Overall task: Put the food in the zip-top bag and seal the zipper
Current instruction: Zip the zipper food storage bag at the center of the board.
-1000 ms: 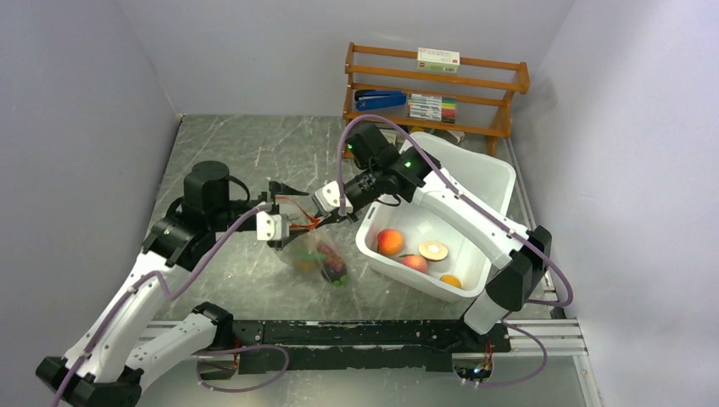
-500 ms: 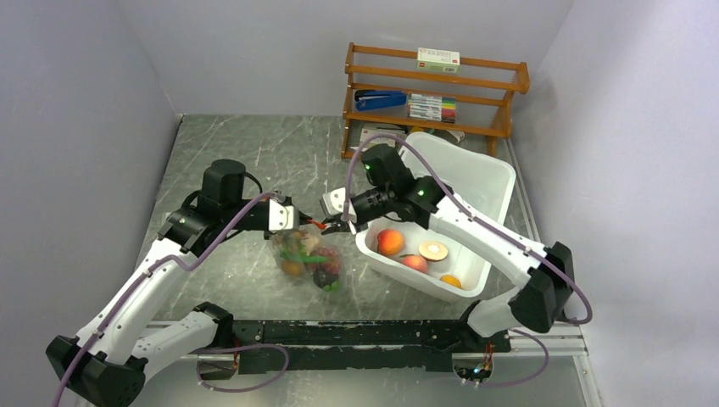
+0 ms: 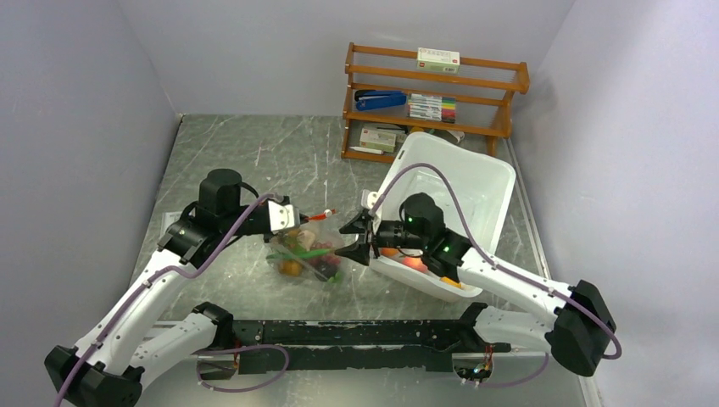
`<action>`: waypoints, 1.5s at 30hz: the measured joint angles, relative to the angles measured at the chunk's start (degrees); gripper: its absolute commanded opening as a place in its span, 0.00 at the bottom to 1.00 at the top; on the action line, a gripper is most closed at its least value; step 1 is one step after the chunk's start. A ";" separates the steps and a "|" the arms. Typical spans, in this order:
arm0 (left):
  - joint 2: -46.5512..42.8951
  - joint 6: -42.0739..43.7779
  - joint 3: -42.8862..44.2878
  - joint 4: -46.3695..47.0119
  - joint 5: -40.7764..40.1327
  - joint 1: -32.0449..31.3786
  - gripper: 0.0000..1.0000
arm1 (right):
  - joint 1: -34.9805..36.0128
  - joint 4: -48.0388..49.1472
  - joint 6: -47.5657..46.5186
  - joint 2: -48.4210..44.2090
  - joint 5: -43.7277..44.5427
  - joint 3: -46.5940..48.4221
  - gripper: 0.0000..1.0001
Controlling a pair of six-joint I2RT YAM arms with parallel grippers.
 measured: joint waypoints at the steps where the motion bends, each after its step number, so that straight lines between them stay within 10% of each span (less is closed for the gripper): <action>1: -0.13 -0.13 -0.07 0.13 -0.17 -0.02 0.07 | 0.09 2.40 2.40 -0.68 1.33 -1.77 0.55; 22: -3.78 -0.87 -3.96 3.85 -0.48 -0.02 0.07 | 0.59 19.45 8.07 7.82 8.76 -1.57 0.69; 37: -4.15 -1.03 -4.72 4.28 -0.44 0.00 0.07 | 0.59 24.22 6.10 9.31 4.00 -4.02 0.48; 42: -3.82 -0.98 -4.72 4.26 -0.44 -0.02 0.07 | 0.59 23.87 4.55 11.23 2.86 -2.40 0.00; 45: -3.76 -1.03 -4.72 4.22 -0.46 0.00 0.08 | 0.59 23.52 3.91 11.98 2.95 -2.40 0.00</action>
